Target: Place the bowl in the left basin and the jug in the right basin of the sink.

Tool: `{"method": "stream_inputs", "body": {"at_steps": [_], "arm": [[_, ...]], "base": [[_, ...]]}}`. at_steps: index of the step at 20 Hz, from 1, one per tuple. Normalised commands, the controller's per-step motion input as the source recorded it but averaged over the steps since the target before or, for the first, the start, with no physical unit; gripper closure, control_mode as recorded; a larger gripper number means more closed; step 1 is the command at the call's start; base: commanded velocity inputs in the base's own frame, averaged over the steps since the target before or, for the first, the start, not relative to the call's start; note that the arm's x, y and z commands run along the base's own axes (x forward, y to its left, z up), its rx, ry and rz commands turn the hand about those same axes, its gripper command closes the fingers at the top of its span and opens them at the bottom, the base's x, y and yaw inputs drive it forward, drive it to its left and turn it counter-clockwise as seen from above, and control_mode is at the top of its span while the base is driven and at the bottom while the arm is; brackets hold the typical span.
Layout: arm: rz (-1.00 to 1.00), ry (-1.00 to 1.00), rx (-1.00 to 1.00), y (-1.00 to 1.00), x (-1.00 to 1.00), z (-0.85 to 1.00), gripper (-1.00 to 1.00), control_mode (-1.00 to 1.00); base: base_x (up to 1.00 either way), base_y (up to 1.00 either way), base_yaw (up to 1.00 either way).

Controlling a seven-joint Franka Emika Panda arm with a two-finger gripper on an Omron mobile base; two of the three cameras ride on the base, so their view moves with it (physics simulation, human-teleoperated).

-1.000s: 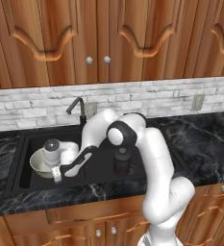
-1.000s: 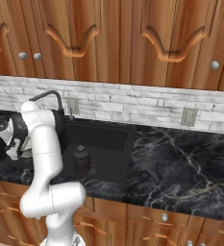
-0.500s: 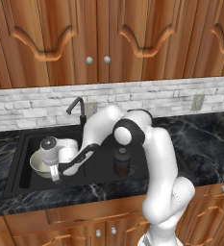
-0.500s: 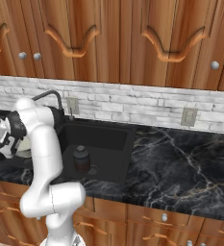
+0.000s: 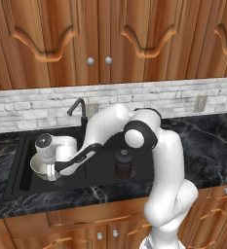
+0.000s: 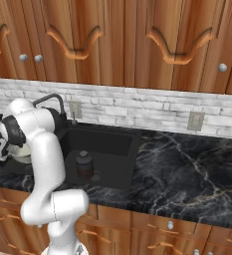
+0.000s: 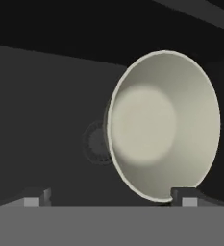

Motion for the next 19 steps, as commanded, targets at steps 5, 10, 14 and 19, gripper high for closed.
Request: {"method": "stream_inputs", "body": {"at_steps": [5, 10, 14, 19], "arm": [[-0.19, 0.02, 0.0, -0.12, -0.28, 0.39, -1.0, -1.0], [-0.21, 0.0, 0.01, -0.14, -0.31, 0.35, -1.0, -1.0], [-0.19, 0.0, 0.05, -0.19, -0.34, 0.36, -1.0, -1.0], [-0.18, 0.0, 0.08, -0.23, -0.35, 0.35, -1.0, -1.0]], "base": [[0.0, 0.0, 0.0], [0.0, 0.0, 0.0], [0.0, 0.0, 0.0], [0.0, 0.0, 0.0]]}}
